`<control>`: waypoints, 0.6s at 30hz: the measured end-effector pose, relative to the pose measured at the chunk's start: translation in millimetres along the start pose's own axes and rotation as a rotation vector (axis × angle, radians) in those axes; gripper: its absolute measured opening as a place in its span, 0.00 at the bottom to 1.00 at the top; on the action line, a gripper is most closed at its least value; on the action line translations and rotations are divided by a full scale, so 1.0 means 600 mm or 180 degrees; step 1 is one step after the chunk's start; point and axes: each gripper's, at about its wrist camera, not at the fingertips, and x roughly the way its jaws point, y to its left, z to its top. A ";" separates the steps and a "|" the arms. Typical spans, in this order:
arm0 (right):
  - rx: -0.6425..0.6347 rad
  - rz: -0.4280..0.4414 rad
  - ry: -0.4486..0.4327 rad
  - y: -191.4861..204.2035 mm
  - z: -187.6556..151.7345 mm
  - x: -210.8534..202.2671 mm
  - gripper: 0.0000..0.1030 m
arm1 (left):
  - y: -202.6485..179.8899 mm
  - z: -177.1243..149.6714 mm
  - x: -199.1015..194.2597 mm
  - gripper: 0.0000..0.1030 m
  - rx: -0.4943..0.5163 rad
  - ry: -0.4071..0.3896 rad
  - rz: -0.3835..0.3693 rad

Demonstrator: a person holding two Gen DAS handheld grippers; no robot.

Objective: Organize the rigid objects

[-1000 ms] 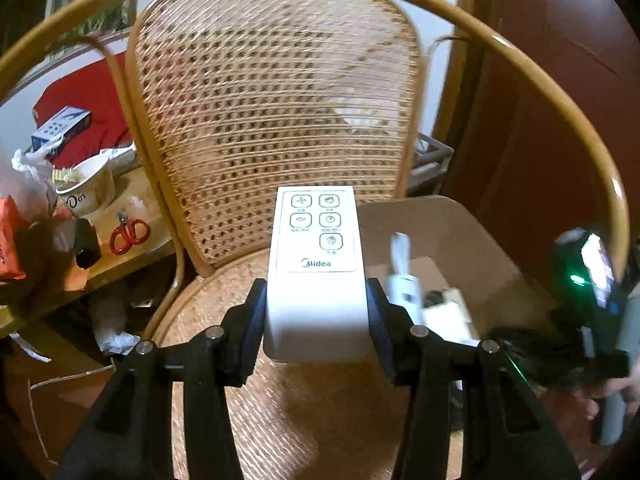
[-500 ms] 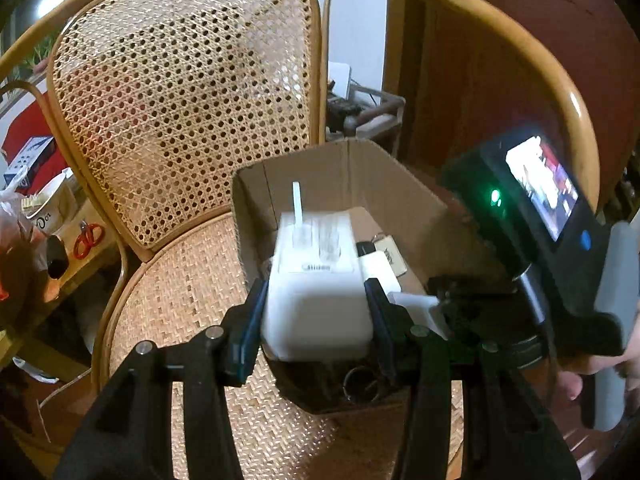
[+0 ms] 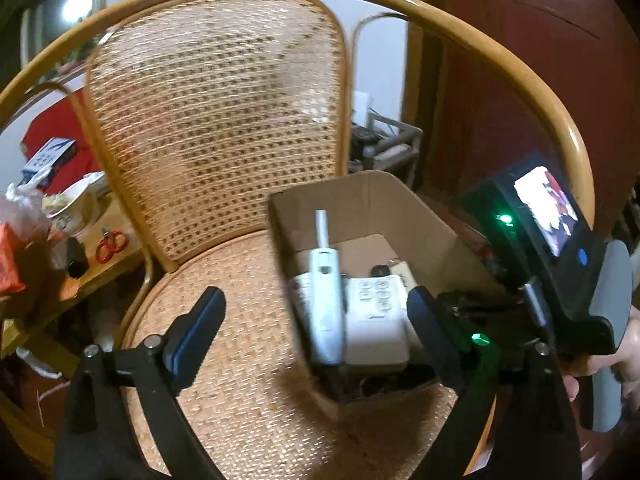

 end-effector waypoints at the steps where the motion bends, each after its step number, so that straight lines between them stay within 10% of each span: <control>1: -0.0021 -0.0012 -0.0025 0.002 0.000 -0.003 0.14 | 0.009 0.000 -0.007 0.92 -0.0053 -0.0027 0.0035; 9: -0.0100 -0.0064 -0.0407 0.019 -0.005 -0.058 0.63 | 0.079 -0.018 -0.077 0.97 -0.0475 -0.0273 0.0402; 18: -0.0176 0.0002 -0.0971 0.053 -0.037 -0.149 0.81 | 0.109 -0.039 -0.136 0.98 -0.0469 -0.0441 0.0701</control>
